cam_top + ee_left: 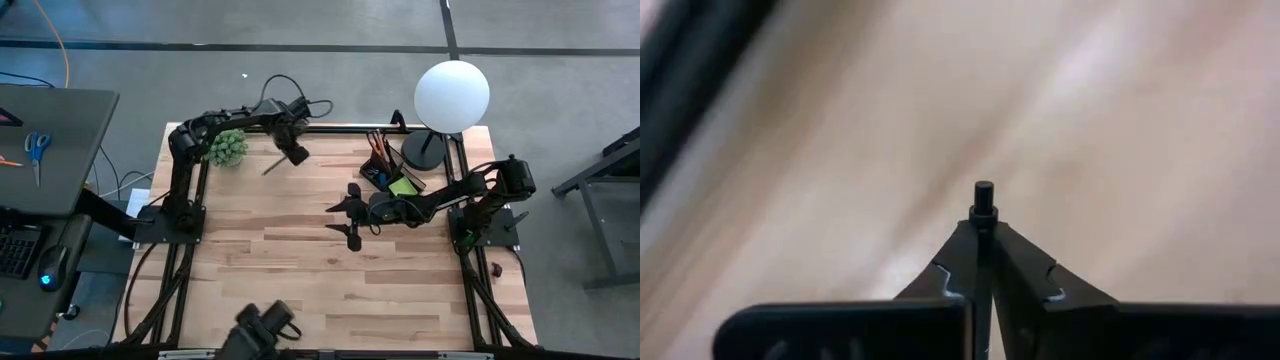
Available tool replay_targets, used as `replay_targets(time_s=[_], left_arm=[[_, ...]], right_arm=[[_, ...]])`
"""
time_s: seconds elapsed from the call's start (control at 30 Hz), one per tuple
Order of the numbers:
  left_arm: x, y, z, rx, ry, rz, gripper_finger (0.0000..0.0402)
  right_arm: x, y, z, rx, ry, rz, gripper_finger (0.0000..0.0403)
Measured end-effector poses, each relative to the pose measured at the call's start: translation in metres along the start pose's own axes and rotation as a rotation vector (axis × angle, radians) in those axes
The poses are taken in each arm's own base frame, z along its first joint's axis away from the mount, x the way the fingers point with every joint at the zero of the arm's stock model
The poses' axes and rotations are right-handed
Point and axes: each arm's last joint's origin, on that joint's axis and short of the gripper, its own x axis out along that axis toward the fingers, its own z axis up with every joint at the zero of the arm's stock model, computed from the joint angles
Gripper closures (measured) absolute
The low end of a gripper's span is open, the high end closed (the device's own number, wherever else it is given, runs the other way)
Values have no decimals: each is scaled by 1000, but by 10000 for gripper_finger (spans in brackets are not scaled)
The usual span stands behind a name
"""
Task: Pick and place office supplies into organizer
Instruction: Put the black pen into the black desk organizer
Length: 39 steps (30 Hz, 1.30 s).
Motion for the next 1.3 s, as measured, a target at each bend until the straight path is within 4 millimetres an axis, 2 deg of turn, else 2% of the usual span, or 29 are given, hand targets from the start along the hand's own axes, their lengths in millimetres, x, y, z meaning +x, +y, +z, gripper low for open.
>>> replay_targets(time_s=[0.1,0.2,0.3,0.4,0.5,0.7,0.87,0.93,1.07,1.3], left_arm=[[-16,-28,8,111,-61,-83,400],[-37,-51,8,230,-153,-134,401],[-64,-66,2,307,-273,-219,401],[-87,-85,-10,367,-453,-314,401],[-98,-111,-30,452,-647,-417,401],[-95,-152,-74,532,-943,-612,401],[-80,-166,-98,539,-1010,-674,401],[-75,-170,-104,542,-1035,-685,401],[-70,-177,-112,555,-1087,-704,401],[-69,-186,-119,605,-1095,-693,401]], right_arm=[[-3,-1,-6,48,4,-30,199],[-11,-1,-20,108,12,-100,199],[-25,5,-35,138,-47,-151,199],[-42,8,-41,145,-176,-209,199],[-54,8,-40,131,-273,-234,199],[-50,5,-31,90,-307,-253,199],[-38,8,-20,33,-293,-165,199],[-32,10,-13,9,-291,-109,199],[-19,7,-2,-1,-239,-121,199],[-6,5,11,-51,-177,-86,200]])
